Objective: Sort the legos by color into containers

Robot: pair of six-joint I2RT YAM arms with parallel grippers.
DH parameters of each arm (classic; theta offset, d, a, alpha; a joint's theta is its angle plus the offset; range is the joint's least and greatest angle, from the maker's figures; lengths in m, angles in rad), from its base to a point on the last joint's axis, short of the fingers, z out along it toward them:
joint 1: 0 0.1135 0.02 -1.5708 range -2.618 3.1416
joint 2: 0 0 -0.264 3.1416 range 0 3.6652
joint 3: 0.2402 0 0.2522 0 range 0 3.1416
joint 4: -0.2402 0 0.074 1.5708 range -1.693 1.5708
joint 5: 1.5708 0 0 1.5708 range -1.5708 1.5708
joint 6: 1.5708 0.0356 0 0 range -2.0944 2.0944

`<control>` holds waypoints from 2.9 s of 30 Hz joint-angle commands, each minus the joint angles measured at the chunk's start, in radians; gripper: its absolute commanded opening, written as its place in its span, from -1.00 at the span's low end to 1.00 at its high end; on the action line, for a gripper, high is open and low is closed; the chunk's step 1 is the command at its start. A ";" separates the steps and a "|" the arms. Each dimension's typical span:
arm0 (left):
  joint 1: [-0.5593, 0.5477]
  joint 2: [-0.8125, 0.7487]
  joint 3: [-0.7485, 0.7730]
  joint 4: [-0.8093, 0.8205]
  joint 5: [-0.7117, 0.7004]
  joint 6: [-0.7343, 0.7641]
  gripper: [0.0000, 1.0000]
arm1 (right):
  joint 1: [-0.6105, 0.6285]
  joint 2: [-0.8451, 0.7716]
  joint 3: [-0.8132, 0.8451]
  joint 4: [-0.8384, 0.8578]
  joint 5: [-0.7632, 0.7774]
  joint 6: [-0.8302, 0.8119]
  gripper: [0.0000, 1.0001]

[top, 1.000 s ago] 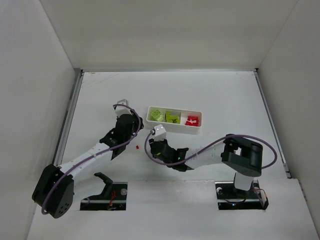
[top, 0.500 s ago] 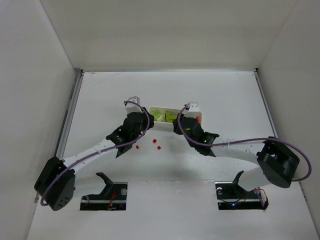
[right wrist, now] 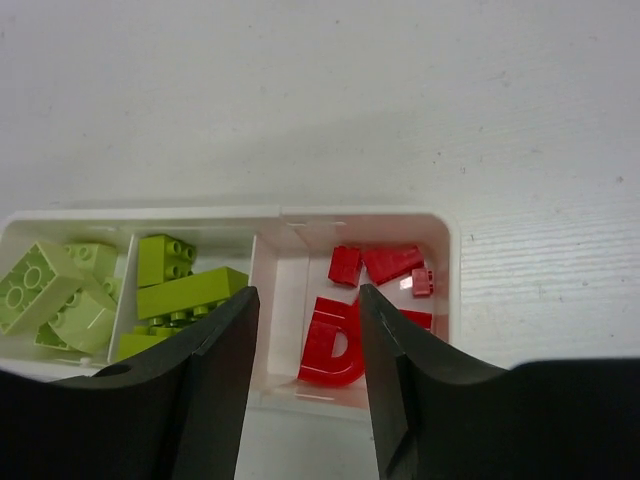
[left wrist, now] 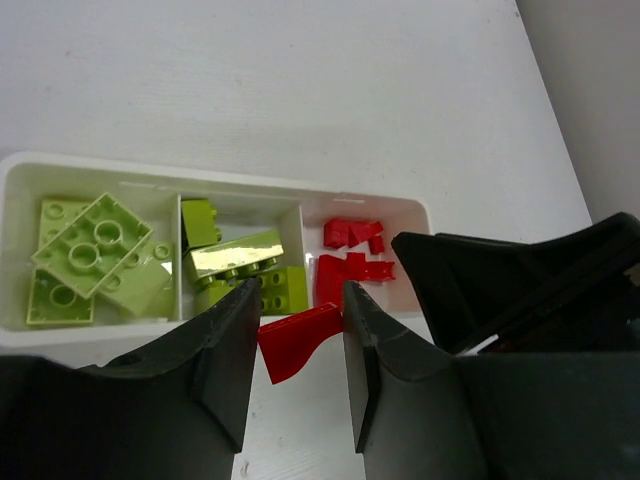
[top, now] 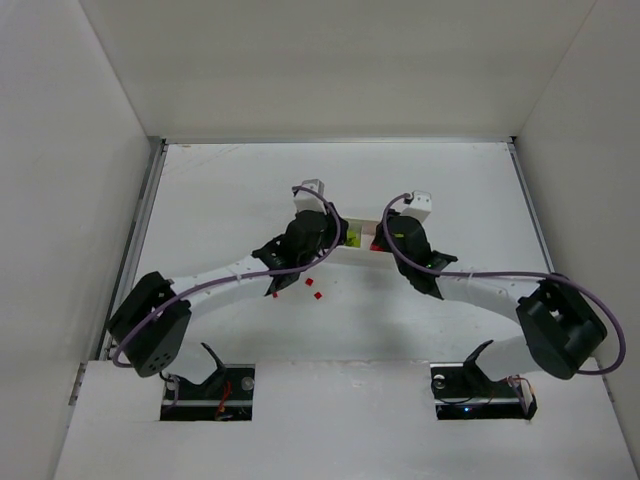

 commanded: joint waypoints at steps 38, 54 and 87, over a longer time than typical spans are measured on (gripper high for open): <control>0.032 -0.010 -0.011 0.072 0.007 0.050 -0.30 | 0.385 0.040 -0.020 0.033 -0.076 0.002 -0.22; 0.236 -0.609 -0.530 -0.332 -0.093 -0.091 -0.31 | 0.416 0.399 0.241 0.005 -0.200 -0.134 0.06; 0.084 -0.414 -0.548 -0.278 -0.136 -0.212 -0.31 | 0.172 -0.023 0.059 -0.073 -0.061 -0.038 -0.50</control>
